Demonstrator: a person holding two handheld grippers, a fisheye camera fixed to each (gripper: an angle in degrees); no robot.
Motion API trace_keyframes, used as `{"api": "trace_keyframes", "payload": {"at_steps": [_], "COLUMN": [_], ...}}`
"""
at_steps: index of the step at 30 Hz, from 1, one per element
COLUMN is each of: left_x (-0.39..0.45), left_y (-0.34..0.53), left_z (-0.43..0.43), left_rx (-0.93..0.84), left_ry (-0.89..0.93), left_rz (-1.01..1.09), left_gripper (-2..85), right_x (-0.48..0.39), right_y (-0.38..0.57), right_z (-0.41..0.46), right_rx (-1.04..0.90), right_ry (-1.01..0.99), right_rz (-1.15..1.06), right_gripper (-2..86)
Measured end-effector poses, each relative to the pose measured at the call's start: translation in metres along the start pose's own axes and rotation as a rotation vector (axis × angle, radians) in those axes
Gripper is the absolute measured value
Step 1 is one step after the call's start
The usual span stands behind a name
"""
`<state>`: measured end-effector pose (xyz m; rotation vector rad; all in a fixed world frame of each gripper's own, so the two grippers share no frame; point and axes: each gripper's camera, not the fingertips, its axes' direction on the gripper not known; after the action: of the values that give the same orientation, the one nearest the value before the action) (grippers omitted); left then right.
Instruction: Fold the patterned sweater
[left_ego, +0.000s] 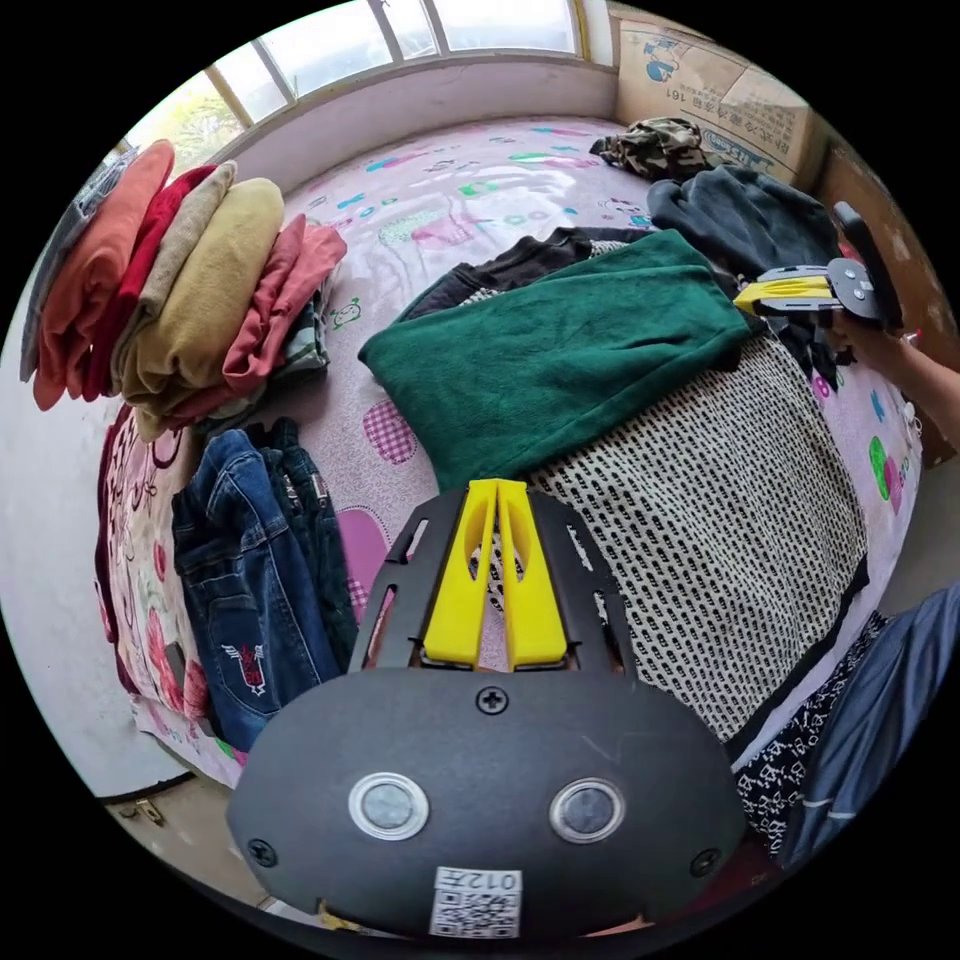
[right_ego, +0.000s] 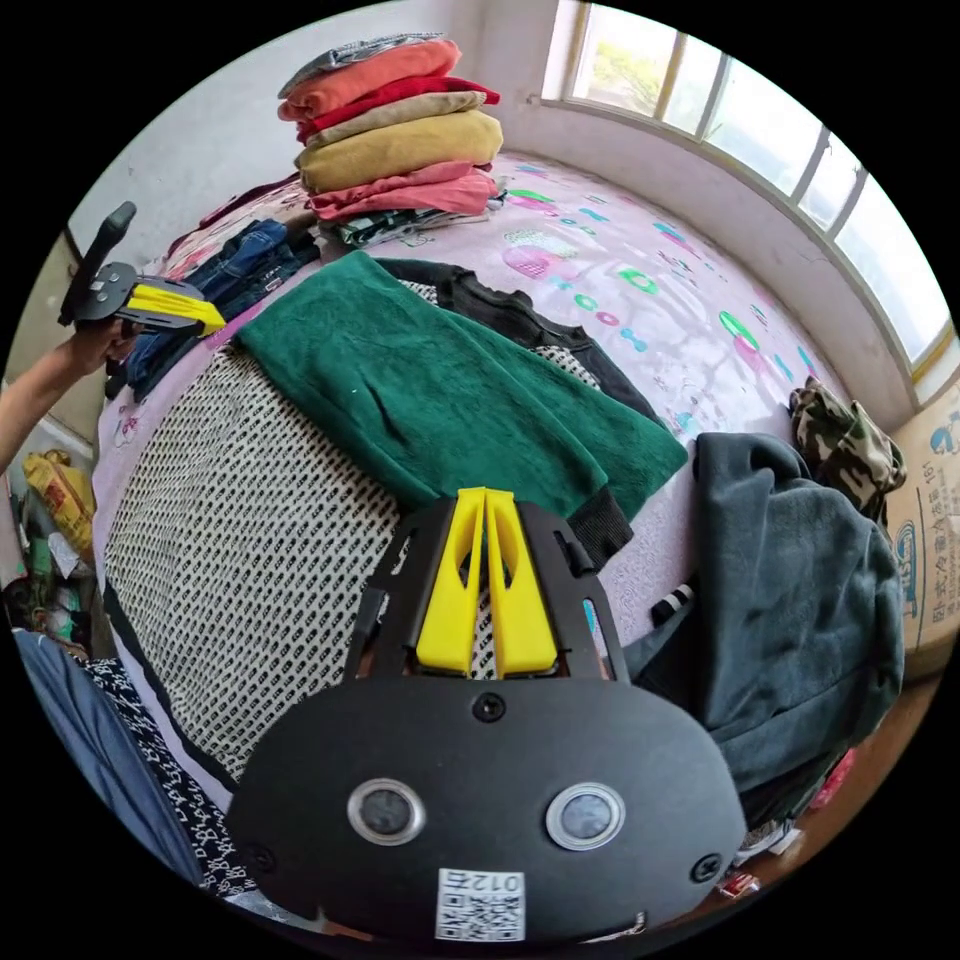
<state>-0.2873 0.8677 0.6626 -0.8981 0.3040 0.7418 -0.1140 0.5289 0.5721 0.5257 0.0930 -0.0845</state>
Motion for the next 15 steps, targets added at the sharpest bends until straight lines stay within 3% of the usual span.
{"api": "trace_keyframes", "payload": {"at_steps": [4,6,12,15], "left_x": [0.000,-0.007,-0.043,-0.056], "left_y": [-0.017,-0.016,0.013,0.049], "left_z": [0.030,0.063,0.065,0.055], "left_rx": [-0.051,-0.175,-0.092,-0.151], "left_ry": [-0.011,-0.040,0.054,0.084], "left_rz": [0.057,0.088,-0.012,-0.090], "left_gripper": [-0.1,-0.1,-0.1,-0.1], "right_x": [-0.001,0.012,0.040,0.040], "right_y": [-0.013,-0.015,-0.001,0.037], "right_z": [0.015,0.026,0.001,-0.040], "right_rx": [-0.066,-0.137,-0.126,-0.081], "right_ry": [0.022,0.059,-0.008,-0.058], "right_rz": [-0.015,-0.005,0.112,0.104], "right_gripper": [-0.2,-0.2,-0.1,0.0]}}
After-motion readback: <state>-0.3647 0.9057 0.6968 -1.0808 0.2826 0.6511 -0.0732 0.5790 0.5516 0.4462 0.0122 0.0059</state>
